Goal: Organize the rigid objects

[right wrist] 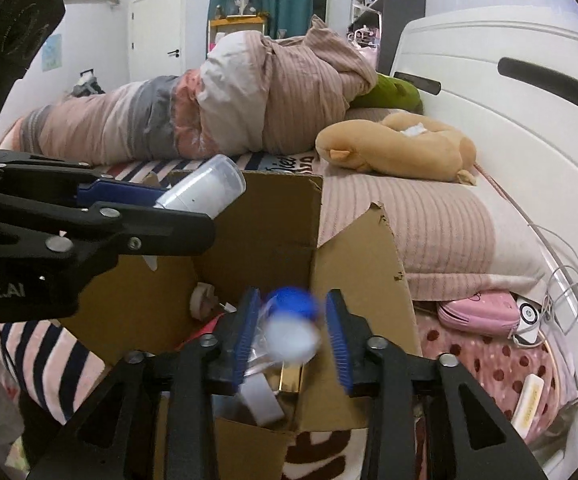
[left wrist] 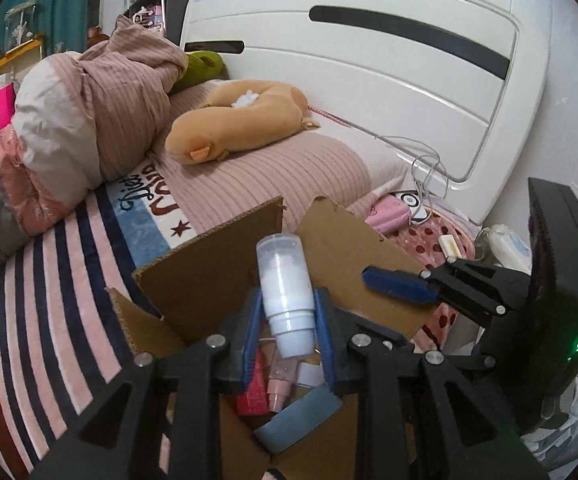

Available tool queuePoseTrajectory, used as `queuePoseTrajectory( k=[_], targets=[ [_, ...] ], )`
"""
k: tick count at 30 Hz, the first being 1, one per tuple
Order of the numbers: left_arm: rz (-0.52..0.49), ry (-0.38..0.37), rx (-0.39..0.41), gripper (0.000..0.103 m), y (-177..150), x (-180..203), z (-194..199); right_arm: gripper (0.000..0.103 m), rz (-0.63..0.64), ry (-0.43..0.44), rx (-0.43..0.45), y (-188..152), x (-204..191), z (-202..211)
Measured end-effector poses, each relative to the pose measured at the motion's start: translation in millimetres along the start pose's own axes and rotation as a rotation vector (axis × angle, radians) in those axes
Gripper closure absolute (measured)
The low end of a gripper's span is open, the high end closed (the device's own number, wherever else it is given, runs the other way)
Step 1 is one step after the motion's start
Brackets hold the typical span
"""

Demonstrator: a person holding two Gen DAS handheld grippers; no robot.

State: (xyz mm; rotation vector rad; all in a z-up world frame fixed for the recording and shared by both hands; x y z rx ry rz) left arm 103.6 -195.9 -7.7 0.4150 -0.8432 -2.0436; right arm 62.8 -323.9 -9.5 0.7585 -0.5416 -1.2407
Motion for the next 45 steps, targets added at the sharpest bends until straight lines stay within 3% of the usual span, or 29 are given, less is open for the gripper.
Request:
queuePoseTrajectory(
  k=[10, 18, 21, 28, 30, 37, 45],
  targets=[
    [0.006, 0.011, -0.006, 0.078, -4, -5, 0, 0.064, 0.001, 0.01, -0.001, 2, 0, -1],
    [0.067, 0.064, 0.098, 0.029, -19, -30, 42, 0.044, 0.02, 0.093, 0.068, 13, -18, 14],
    [0.106, 0.099, 0.144, 0.019, -29, -45, 63, 0.032, 0.031, 0.126, 0.108, 19, -30, 20],
    [0.233, 0.231, 0.193, 0.012, -70, -91, 103, 0.011, 0.039, 0.204, 0.167, 28, -59, 27],
    [0.272, 0.282, 0.187, 0.005, -84, -106, 108, 0.011, 0.047, 0.211, 0.174, 29, -68, 26],
    [0.389, 0.398, 0.145, 0.005, -132, -152, 112, 0.01, 0.029, 0.241, 0.164, 28, -84, 15],
    [0.438, 0.426, 0.116, 0.005, -152, -166, 108, 0.01, 0.002, 0.255, 0.139, 25, -88, 4]
  ],
)
Point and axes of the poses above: each gripper's, at about its wrist camera, not at the fingertips, and z roughly against the way its jaws point, x to its right, y to its top, the point moved 2 cm from there along -z, roughly the way its jaws point, and after that the axes turned 6 degrees about y, right-handed, at the moved point
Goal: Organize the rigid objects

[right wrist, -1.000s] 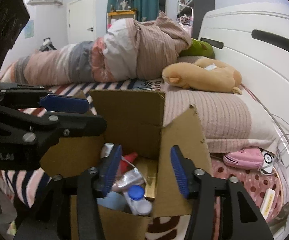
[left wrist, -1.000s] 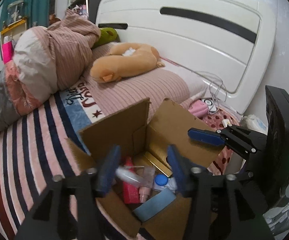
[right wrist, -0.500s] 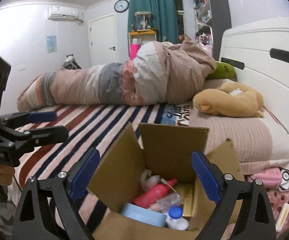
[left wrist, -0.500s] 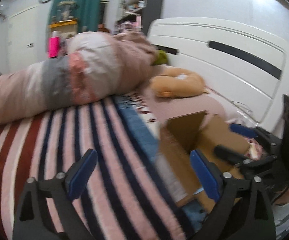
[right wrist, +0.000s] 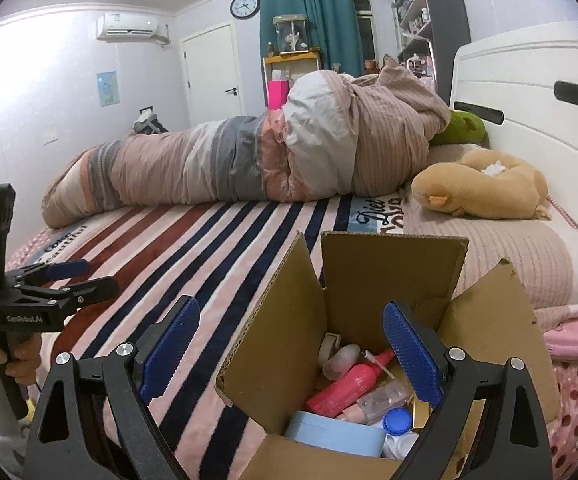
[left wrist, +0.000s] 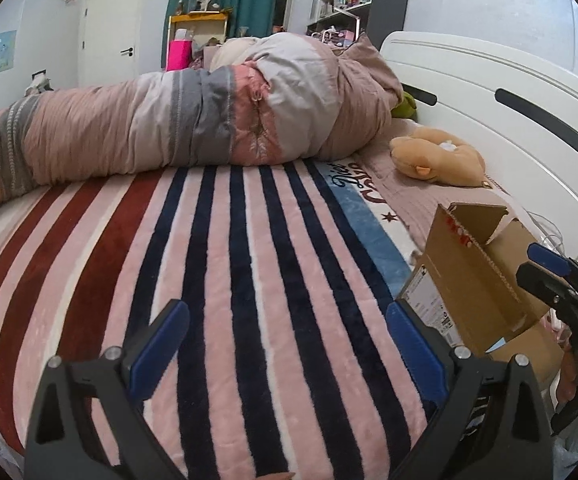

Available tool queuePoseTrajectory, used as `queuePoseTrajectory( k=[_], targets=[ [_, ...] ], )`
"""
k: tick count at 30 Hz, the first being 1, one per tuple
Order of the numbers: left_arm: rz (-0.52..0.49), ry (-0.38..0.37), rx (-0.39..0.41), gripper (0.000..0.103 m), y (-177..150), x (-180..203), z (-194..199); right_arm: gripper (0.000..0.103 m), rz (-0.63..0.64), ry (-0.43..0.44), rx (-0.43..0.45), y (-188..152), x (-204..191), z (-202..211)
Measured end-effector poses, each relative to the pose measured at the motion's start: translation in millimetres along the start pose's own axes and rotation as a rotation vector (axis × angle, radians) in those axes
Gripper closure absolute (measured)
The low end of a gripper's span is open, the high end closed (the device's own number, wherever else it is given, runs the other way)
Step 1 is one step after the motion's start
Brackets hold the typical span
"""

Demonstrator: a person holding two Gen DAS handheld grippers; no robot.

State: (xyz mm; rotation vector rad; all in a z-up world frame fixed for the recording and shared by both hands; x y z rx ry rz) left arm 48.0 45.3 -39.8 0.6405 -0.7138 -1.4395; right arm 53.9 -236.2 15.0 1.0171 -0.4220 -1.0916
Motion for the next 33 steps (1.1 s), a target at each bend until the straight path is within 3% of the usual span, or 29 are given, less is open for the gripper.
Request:
queuePoseTrajectory(
  k=[33],
  targets=[
    [-0.016, 0.012, 0.034, 0.005, 6, 12, 8, 0.01, -0.025, 0.01, 0.038, -1, 6, 10]
  ],
)
Point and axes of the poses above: each gripper's, at about its wrist camera, not at the fingertips, and z roughly against the way its jaws point, x to its right, y to its top, the point moved 2 cm from there along -z, roughly the way its jaws point, and after that the axes turned 6 degrees about y, right-handed, at the moved point
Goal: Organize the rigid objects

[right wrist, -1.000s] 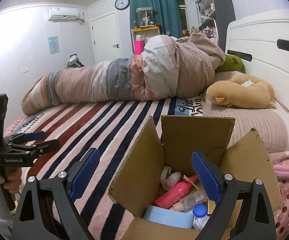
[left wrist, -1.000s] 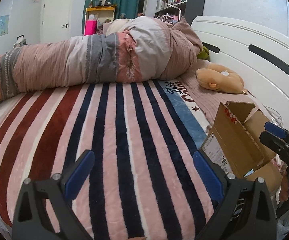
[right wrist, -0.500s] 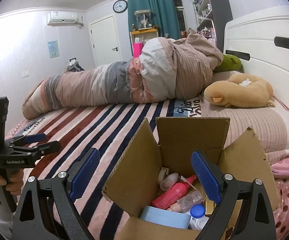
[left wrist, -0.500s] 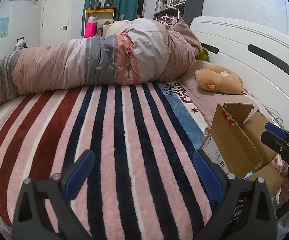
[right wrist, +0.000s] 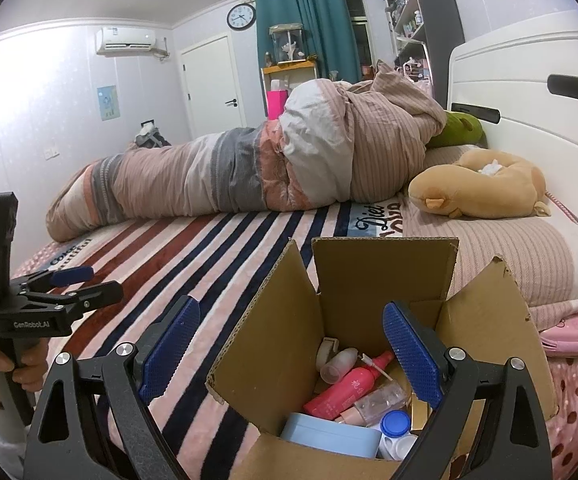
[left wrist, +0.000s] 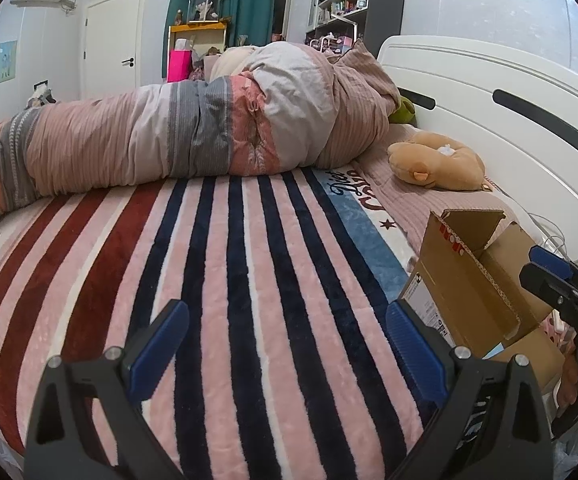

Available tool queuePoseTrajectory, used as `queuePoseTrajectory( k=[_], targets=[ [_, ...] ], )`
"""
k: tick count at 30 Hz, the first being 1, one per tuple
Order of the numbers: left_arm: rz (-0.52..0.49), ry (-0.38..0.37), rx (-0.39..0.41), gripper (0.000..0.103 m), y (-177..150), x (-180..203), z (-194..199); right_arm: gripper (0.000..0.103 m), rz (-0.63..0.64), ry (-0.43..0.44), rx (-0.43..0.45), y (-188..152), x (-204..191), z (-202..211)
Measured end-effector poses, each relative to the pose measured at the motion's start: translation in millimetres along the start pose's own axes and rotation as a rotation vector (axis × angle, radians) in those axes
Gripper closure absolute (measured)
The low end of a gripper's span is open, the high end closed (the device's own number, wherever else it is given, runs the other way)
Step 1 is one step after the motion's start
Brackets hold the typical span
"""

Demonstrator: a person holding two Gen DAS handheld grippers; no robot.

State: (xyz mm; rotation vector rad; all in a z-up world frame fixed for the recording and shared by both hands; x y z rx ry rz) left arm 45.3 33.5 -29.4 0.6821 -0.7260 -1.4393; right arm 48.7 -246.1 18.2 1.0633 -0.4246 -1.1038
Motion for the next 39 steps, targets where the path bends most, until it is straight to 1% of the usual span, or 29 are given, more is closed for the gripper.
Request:
queuePoseTrajectory(
  k=[39],
  targets=[
    [-0.002, 0.002, 0.011, 0.004, 3.4, -2.1, 4.6, 0.01, -0.001, 0.004, 0.005, -0.5, -2.7, 0.2]
  ],
)
Point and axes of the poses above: each gripper's, at about its wrist camera, not at the fingertips, and z roughly against the way its jaws point, x to its right, y to its top, the point moved 2 cm from there along -z, roughly the way its jaws point, and after that the axes turned 6 degrees about y, right-handed, at the moved point
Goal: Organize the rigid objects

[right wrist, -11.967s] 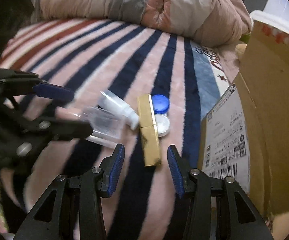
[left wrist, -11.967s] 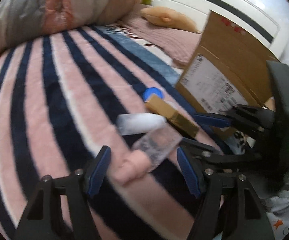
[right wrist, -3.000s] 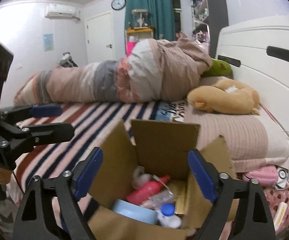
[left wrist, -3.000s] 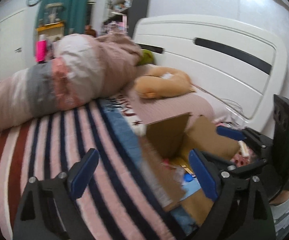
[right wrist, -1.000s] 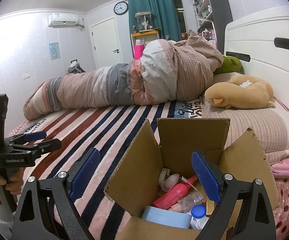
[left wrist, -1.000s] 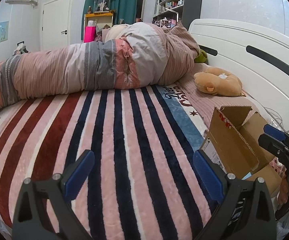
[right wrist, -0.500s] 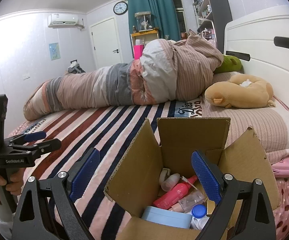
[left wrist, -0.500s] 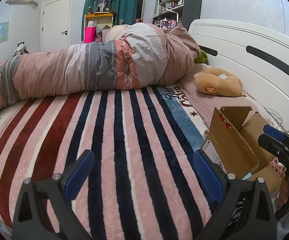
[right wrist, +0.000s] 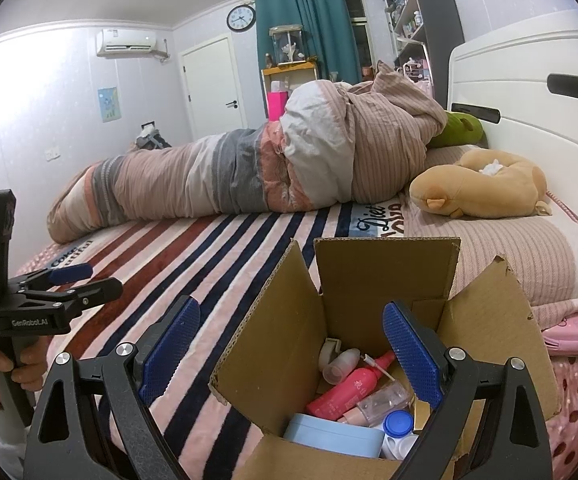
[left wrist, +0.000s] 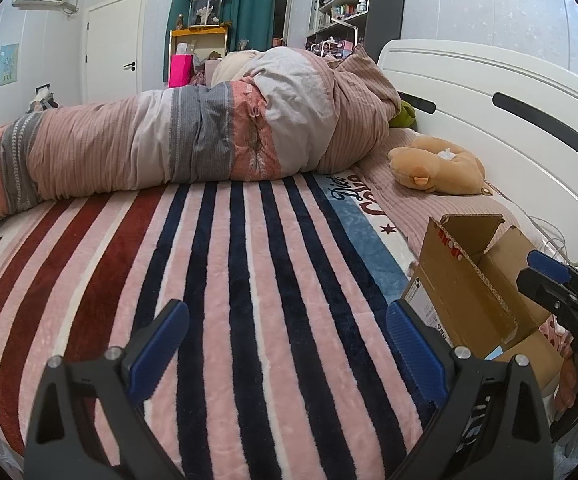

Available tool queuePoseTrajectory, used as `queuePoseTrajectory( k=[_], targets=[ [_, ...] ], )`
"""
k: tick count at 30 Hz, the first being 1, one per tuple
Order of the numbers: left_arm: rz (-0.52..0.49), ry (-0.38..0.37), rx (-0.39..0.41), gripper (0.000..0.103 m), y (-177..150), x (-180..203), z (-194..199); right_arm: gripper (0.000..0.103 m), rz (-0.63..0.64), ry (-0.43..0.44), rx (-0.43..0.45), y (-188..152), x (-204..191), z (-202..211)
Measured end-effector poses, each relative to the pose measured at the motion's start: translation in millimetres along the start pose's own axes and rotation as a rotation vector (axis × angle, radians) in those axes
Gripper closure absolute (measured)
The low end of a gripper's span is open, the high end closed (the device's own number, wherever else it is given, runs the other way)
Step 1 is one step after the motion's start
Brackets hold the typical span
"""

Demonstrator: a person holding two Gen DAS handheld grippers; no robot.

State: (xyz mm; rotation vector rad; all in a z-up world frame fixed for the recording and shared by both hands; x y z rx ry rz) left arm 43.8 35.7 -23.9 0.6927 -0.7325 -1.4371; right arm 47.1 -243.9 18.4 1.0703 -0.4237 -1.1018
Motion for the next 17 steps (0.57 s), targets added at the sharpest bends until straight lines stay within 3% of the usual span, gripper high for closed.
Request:
queuePoseTrajectory(
  k=[17],
  targets=[
    [-0.001, 0.002, 0.002, 0.004, 1.5, 0.0, 1.8, 0.01, -0.001, 0.0, 0.0, -0.3, -0.1, 0.4]
  ],
)
Point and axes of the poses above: each gripper's, at about its wrist camera, not at the fingertips, and z roughly against the way its jaws point, x to its right, y to its top, the point moved 2 cm from there along -z, roughly the way its jaws point, and after that the axes turned 6 degrees about y, right-handed, at the moved point
